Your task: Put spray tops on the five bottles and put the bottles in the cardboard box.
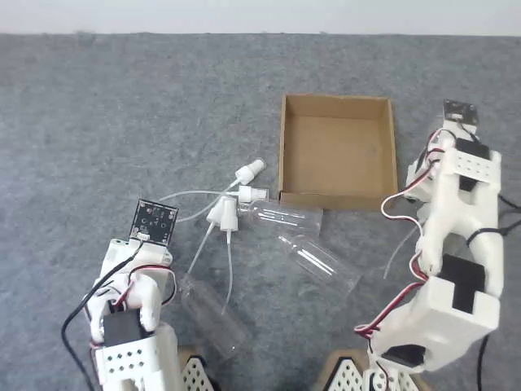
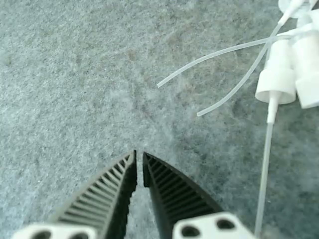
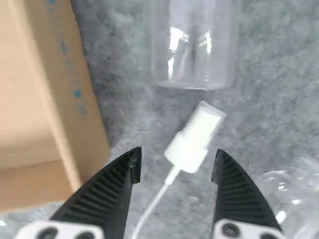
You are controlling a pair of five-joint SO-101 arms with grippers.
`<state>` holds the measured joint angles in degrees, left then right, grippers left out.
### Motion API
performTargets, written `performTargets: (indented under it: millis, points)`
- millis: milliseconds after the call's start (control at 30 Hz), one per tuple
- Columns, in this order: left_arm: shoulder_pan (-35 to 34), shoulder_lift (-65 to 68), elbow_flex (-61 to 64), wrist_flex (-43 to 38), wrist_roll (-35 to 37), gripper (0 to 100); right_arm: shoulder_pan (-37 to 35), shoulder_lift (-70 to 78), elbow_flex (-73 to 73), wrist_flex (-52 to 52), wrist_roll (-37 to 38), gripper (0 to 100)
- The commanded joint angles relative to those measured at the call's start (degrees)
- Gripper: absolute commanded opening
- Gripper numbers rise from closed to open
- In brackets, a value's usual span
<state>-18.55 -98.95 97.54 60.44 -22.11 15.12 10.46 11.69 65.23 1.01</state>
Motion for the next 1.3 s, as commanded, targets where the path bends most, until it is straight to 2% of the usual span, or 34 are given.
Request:
performTargets:
  millis: [0,400,600,767,1067,1267]
  points:
    - [0.09,0.26,-0.66,0.18,-0.53,1,-0.22,-1.27,-3.25,-2.33,-7.21,19.1]
    - [0.09,0.26,-0.66,0.18,-0.53,1,1.10,6.55,-2.55,-7.78,-8.97,18.8]
    - [0.09,0.26,-0.66,0.18,-0.53,1,1.19,6.64,-2.55,-7.69,-8.26,4.6]
    - [0.09,0.26,-0.66,0.18,-0.53,1,1.80,6.11,-2.55,-5.67,-5.63,6.0]
    - [0.09,0.26,-0.66,0.18,-0.53,1,3.03,-10.07,-2.20,1.89,-3.78,6.0]
    - [0.09,0.26,-0.66,0.18,-0.53,1,-4.00,-23.52,-2.46,8.04,-2.99,6.0]
